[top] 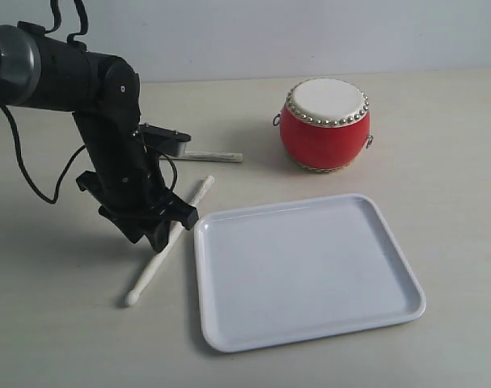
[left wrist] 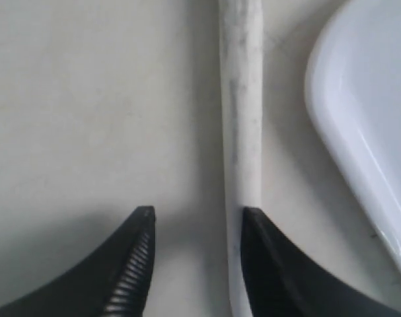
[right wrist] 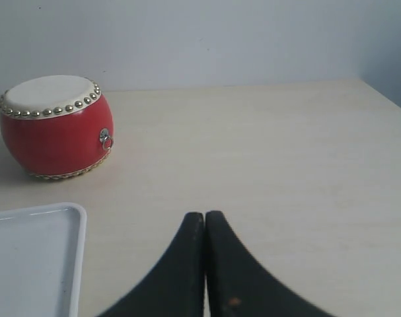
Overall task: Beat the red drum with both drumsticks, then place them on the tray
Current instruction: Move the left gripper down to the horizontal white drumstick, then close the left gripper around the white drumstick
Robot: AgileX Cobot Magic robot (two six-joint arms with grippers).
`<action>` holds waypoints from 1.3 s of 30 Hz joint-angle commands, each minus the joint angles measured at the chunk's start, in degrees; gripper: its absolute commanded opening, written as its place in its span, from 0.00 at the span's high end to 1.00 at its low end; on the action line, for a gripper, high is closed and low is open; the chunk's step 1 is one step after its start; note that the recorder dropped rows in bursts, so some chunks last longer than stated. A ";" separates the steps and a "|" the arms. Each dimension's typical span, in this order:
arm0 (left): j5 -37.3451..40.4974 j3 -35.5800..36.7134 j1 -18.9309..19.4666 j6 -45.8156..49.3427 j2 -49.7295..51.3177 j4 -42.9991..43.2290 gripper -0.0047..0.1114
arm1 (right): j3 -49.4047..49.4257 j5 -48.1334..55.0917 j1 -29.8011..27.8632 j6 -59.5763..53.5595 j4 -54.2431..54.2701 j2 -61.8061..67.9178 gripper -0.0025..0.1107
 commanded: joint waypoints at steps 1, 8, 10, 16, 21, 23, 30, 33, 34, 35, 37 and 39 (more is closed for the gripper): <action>-0.62 -0.48 -0.35 -1.07 -0.09 0.12 0.60 | 0.25 -0.44 -0.26 -0.22 0.19 -0.34 0.98; 0.02 -0.48 -1.54 -1.80 -0.09 0.34 0.60 | 0.25 -0.44 -0.26 -0.11 0.19 -0.34 0.98; 0.02 -0.48 -1.94 -2.22 -0.09 0.33 0.60 | 0.25 -0.44 -0.26 -0.11 0.19 -0.34 0.98; 0.14 -0.48 -1.94 -3.12 -0.09 0.63 0.60 | 0.25 -0.44 -0.26 -0.23 0.19 -0.34 0.98; 0.12 -0.48 -1.94 -3.36 -0.09 0.93 0.60 | 0.25 -0.44 -0.26 -0.12 0.19 -0.34 0.98; 0.12 -0.48 -1.94 -2.90 -0.21 3.35 0.60 | 0.25 -0.44 -0.26 -0.12 0.19 -0.34 0.98; 0.26 -0.91 -1.94 -1.69 -2.49 29.78 0.59 | 0.25 -0.44 -0.26 -0.24 0.19 -0.34 0.98; -0.63 -5.05 -1.59 0.37 -2.38 33.14 0.53 | 0.25 -0.44 -0.26 -0.24 0.19 -0.34 0.98; -0.75 -6.83 -1.32 2.30 -1.99 32.41 0.52 | 0.25 -0.44 -0.26 -0.13 0.19 -0.34 0.98; -0.07 -9.57 -1.00 5.44 -1.33 30.15 0.51 | 0.25 -0.44 -0.26 -0.13 0.19 -0.34 0.98; 2.57 -15.34 0.49 13.43 0.63 23.09 0.51 | 0.25 -0.44 -0.26 -0.13 0.19 -0.34 0.98; 5.22 -21.58 2.14 22.67 3.37 16.14 0.51 | 0.25 -0.44 -0.26 -0.13 0.19 -0.34 0.98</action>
